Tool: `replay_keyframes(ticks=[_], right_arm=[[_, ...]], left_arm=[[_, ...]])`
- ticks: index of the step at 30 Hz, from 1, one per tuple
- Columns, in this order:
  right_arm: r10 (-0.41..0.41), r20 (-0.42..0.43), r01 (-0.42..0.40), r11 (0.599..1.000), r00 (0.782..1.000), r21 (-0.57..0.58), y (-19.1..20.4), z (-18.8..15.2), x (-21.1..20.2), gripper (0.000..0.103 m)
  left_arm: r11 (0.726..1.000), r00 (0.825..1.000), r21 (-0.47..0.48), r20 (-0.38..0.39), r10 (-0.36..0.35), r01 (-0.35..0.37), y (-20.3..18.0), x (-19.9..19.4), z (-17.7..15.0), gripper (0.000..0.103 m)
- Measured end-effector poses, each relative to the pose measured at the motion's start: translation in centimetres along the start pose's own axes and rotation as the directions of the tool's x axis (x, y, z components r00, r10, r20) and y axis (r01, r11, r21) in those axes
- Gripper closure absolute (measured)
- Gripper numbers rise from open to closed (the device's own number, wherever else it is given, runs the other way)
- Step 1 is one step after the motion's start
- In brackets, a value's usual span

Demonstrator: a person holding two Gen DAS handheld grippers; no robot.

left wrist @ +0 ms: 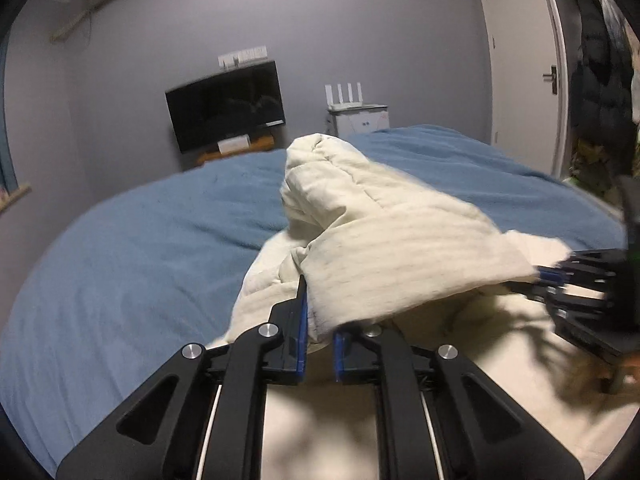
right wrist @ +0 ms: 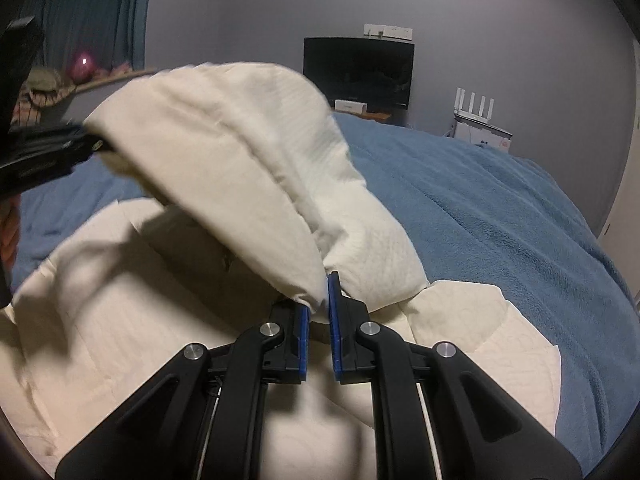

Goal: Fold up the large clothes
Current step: 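Fold the held hood down onto the jacket body and open both grippers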

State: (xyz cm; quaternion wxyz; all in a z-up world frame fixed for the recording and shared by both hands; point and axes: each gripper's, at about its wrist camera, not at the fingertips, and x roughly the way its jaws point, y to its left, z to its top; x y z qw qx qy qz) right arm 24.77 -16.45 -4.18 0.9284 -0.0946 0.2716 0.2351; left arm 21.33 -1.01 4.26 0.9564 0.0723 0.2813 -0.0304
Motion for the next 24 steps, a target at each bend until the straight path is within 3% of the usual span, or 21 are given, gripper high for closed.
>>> replay_keyframes(ticks=[4, 7, 12, 19, 24], right_arm=[[0.052, 0.019, -0.053, 0.998, 0.998, 0.025, -0.5, 0.4, -1.3, 0.096], [0.098, 0.028, -0.099, 0.995, 0.995, 0.028, -0.3, 0.4, -2.2, 0.096], [0.103, -0.025, -0.103, 0.995, 0.994, 0.009, 0.4, -0.3, -1.3, 0.096], [0.095, -0.110, -0.093, 0.995, 0.989, 0.024, 0.0, -0.8, 1.4, 0.095], [0.098, -0.142, -0.095, 0.995, 0.985, 0.030, 0.1, -1.4, 2.3, 0.095]], left_arm=[[0.993, 0.995, -0.084, -0.036, -0.089, 0.086, 0.3, -3.0, 0.7, 0.094], [0.984, 0.988, -0.135, -0.082, -0.132, 0.120, 0.6, -4.4, -0.5, 0.094], [0.968, 0.963, -0.219, -0.211, -0.165, 0.118, 2.3, -0.3, -4.1, 0.092], [0.973, 0.926, -0.194, -0.332, -0.181, 0.121, 2.4, 4.7, -6.5, 0.086], [0.971, 0.928, -0.175, -0.307, -0.210, 0.161, 2.8, 4.2, -5.9, 0.077]])
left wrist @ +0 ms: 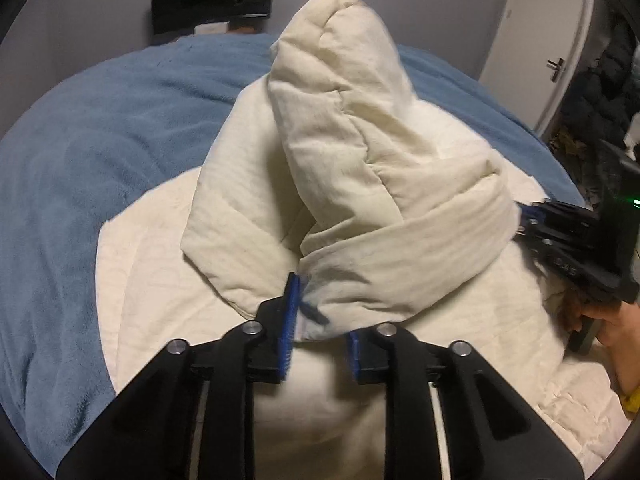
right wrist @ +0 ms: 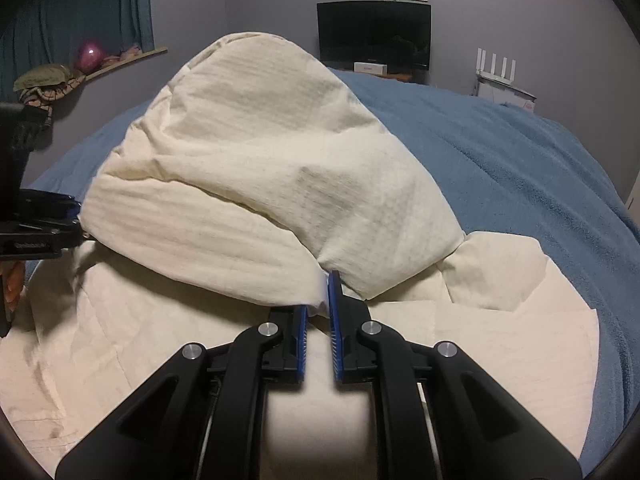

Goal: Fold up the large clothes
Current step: 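Fold the held hood down onto the jacket body and open both grippers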

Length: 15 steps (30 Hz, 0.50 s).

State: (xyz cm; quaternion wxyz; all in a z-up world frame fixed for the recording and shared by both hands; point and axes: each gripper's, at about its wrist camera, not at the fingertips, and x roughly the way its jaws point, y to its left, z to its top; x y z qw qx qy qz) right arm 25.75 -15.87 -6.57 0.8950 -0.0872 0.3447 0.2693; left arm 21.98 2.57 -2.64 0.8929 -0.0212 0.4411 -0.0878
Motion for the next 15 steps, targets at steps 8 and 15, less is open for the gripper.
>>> replay_keyframes(ticks=[8, 15], right_arm=[[0.010, 0.003, -0.010, 1.000, 1.000, 0.014, -0.1, -0.2, 0.0, 0.095], [0.013, -0.002, -0.013, 1.000, 1.000, 0.015, -0.2, -0.2, 0.3, 0.095]], left_arm=[[0.995, 0.994, 0.058, 0.061, -0.091, 0.087, -0.8, -3.0, -0.8, 0.008], [0.991, 0.988, 0.096, 0.115, -0.104, 0.093, -2.5, -3.5, -0.7, 0.009]])
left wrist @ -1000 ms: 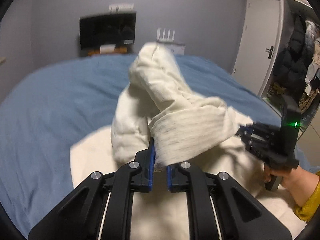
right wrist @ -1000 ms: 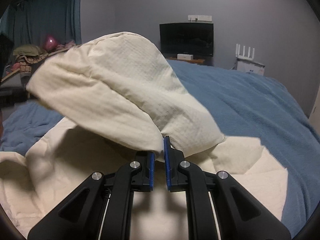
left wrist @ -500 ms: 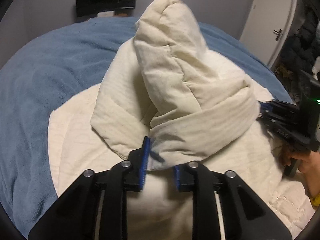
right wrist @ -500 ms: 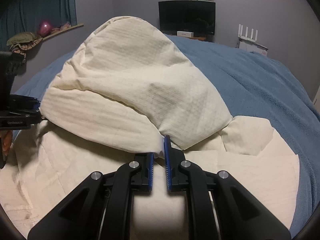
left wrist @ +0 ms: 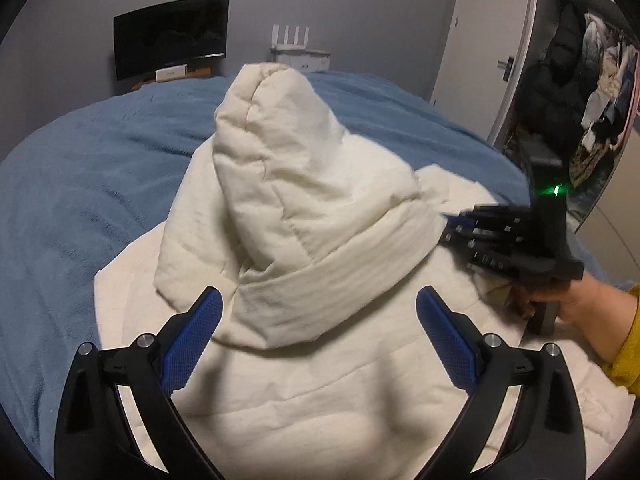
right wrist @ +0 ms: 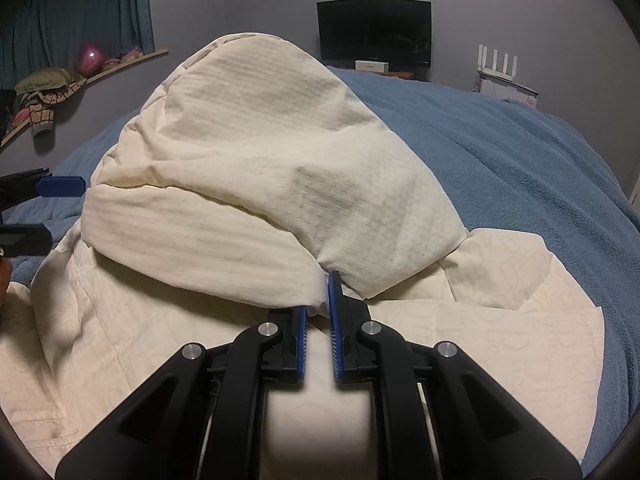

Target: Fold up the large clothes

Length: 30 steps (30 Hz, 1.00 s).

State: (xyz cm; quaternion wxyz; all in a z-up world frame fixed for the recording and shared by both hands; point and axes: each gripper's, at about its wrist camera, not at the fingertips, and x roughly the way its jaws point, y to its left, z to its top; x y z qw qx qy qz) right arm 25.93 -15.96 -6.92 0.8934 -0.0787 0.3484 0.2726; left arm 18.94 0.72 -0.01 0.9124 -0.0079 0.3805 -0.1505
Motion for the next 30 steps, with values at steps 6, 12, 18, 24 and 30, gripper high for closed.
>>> replay_keyframes(ticks=[6, 12, 18, 24, 30], right_arm=[[0.009, 0.002, -0.009, 1.000, 1.000, -0.001, 0.0, 0.0, -0.1, 0.095], [-0.008, -0.003, 0.008, 1.000, 1.000, -0.029, 0.4, -0.1, 0.0, 0.091], [0.113, -0.041, -0.116, 0.990, 0.993, -0.077, 0.2, 0.5, -1.1, 0.050], [0.189, 0.042, -0.189, 0.982, 0.981, -0.008, -1.7, 1.5, -3.1, 0.037], [0.056, 0.020, -0.057, 0.997, 0.998, 0.059, -1.5, 2.5, 0.1, 0.042]], left_arm=[[0.986, 0.999, -0.164, 0.035, -0.020, 0.025, 2.0, 1.0, 0.4, 0.019], [0.956, 0.996, -0.283, 0.004, -0.084, 0.082, 4.1, 2.5, 0.0, 0.064], [0.934, 0.991, -0.330, 0.056, -0.125, 0.137, 5.6, 0.9, 0.1, 0.081], [0.862, 0.983, -0.485, -0.025, -0.183, 0.148, 9.3, 2.5, -1.6, 0.081], [0.842, 0.976, -0.525, -0.092, -0.199, 0.122, 10.0, 4.6, -2.7, 0.078]])
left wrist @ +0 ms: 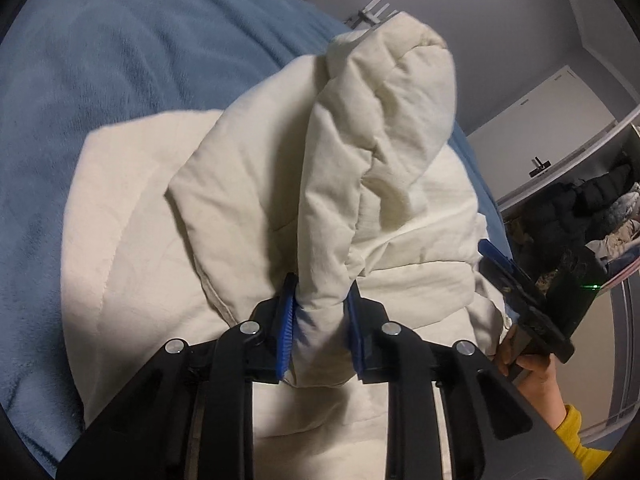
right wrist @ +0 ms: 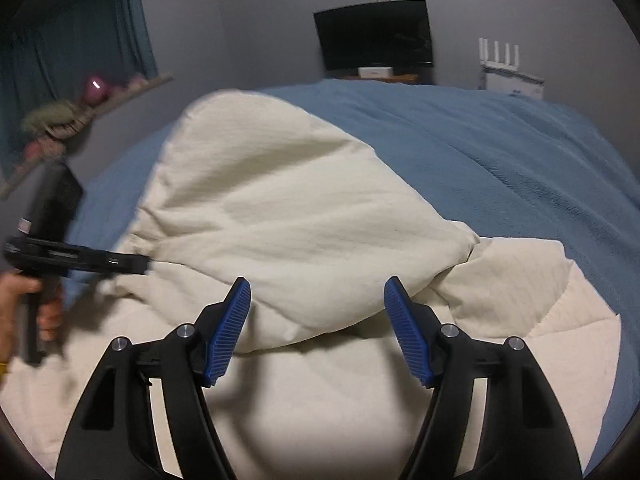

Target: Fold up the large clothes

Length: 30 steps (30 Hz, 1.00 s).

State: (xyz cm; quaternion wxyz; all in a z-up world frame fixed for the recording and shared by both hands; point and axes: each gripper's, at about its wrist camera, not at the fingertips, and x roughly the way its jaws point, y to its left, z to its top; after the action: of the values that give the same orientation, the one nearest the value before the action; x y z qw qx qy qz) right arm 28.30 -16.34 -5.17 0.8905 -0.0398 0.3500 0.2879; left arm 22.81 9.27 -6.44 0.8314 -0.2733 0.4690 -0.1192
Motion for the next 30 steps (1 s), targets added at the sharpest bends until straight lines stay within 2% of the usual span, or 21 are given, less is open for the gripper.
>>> replay_keyframes(ticks=[3, 8, 10, 12, 14, 17, 19, 20, 22, 23, 24, 27, 30], right_arm=[[-0.069, -0.084, 0.066, 0.997, 0.994, -0.038, 0.2, -0.5, 2.7, 0.043], [-0.050, -0.147, 0.058, 0.997, 0.988, 0.050, -1.4, -1.4, 4.8, 0.043], [-0.058, -0.145, 0.066, 0.996, 0.988, 0.051, -1.7, -1.5, 4.9, 0.043], [-0.066, -0.147, 0.074, 0.996, 0.987, 0.049, -1.7, -1.6, 5.0, 0.043], [-0.076, -0.145, 0.083, 0.996, 0.987, 0.041, -1.4, -2.0, 4.8, 0.043], [-0.089, -0.145, 0.094, 0.995, 0.986, 0.031, -1.2, -2.2, 4.9, 0.043], [-0.092, -0.143, 0.097, 0.995, 0.986, 0.027, -1.1, -2.4, 5.0, 0.043], [-0.091, -0.141, 0.096, 0.995, 0.986, 0.027, -1.1, -2.4, 5.0, 0.043], [-0.088, -0.137, 0.093, 0.995, 0.987, 0.029, -0.9, -2.9, 4.8, 0.043], [-0.086, -0.136, 0.091, 0.995, 0.987, 0.032, -1.0, -2.9, 4.9, 0.043], [-0.085, -0.135, 0.090, 0.995, 0.987, 0.032, -1.1, -2.9, 5.0, 0.043], [-0.087, -0.130, 0.091, 0.995, 0.988, 0.030, -1.3, -2.9, 5.1, 0.043], [-0.093, -0.130, 0.098, 0.995, 0.987, 0.025, -1.1, -3.0, 5.3, 0.043]], left_arm=[[1.000, 1.000, 0.007, -0.013, 0.018, -0.018, 0.0, 0.5, 0.0, 0.078], [0.996, 0.998, 0.057, -0.020, 0.065, -0.064, -1.2, 1.4, 0.0, 0.076], [0.995, 0.998, 0.084, 0.001, 0.059, -0.059, -2.2, 1.0, 0.2, 0.070], [0.991, 0.997, 0.118, 0.056, 0.062, -0.068, -3.5, -0.1, 0.3, 0.044], [0.985, 0.989, 0.140, 0.126, 0.079, -0.096, -5.4, -1.1, 0.7, 0.033], [0.969, 0.974, 0.193, 0.196, 0.114, -0.152, -8.1, -1.7, 3.0, 0.032], [0.964, 0.966, 0.215, 0.238, 0.106, -0.158, -9.5, -1.8, 4.8, 0.033], [0.967, 0.963, 0.213, 0.258, 0.079, -0.137, -10.1, -1.8, 6.1, 0.038], [0.976, 0.962, 0.182, 0.266, 0.067, -0.118, -10.4, -1.0, 7.6, 0.066], [0.979, 0.961, 0.166, 0.265, 0.071, -0.118, -9.9, -0.6, 8.0, 0.098], [0.979, 0.958, 0.150, 0.271, 0.092, -0.136, -9.6, -0.1, 8.3, 0.103], [0.970, 0.937, 0.111, 0.303, 0.173, -0.215, -7.8, 0.7, 8.2, 0.103], [0.954, 0.930, 0.099, 0.273, 0.247, -0.283, -5.7, 2.3, 7.7, 0.103]])
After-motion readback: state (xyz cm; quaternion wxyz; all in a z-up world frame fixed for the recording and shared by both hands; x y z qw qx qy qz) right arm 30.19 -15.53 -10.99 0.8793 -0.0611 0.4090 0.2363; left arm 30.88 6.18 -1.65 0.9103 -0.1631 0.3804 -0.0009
